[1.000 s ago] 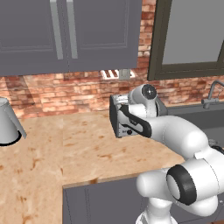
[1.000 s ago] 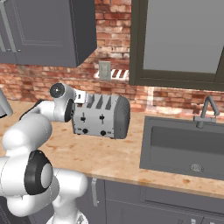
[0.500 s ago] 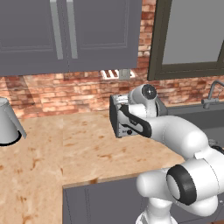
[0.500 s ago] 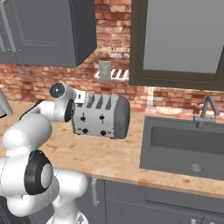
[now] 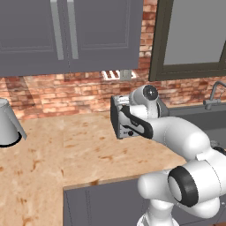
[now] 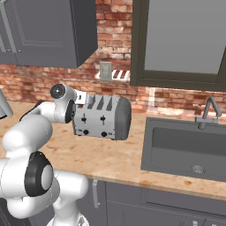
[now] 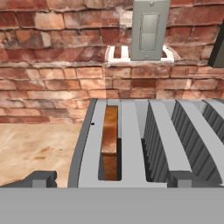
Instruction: Start the toaster. Once the lever pops up, take the bread to the plate on the dining counter.
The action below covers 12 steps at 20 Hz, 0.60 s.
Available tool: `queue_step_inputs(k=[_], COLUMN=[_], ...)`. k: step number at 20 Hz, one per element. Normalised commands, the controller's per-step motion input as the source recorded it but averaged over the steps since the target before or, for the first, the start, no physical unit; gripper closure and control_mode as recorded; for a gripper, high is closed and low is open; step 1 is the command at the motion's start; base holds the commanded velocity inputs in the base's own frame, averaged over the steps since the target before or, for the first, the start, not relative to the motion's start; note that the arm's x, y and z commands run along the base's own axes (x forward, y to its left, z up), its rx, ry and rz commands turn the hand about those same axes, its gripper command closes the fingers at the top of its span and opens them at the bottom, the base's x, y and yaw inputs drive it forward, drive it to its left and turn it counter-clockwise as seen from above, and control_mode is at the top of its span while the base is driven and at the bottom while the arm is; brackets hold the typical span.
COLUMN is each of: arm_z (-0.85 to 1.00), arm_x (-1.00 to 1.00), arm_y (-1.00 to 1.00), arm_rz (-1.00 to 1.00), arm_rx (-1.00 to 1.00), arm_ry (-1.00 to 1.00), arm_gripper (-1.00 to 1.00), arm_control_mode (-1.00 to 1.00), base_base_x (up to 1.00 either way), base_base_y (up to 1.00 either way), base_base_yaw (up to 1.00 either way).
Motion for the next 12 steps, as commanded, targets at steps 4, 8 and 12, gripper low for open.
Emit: queue_step_inputs(k=[4,8,12], arm_z=[0.0,0.0,0.0], arm_x=[0.0,0.0,0.0], arm_y=[0.0,0.0,0.0], arm_rz=[0.0,0.0,0.0], arm_rx=[0.0,0.0,0.0], arm_ry=[0.0,0.0,0.0], arm_gripper=[-1.0,-1.0,-1.0], arm_control_mode=[-1.0,-1.0,-1.0], base_base_x=[0.0,0.0,0.0], base_base_y=[0.0,0.0,0.0], base_base_yaw=[0.0,0.0,0.0])
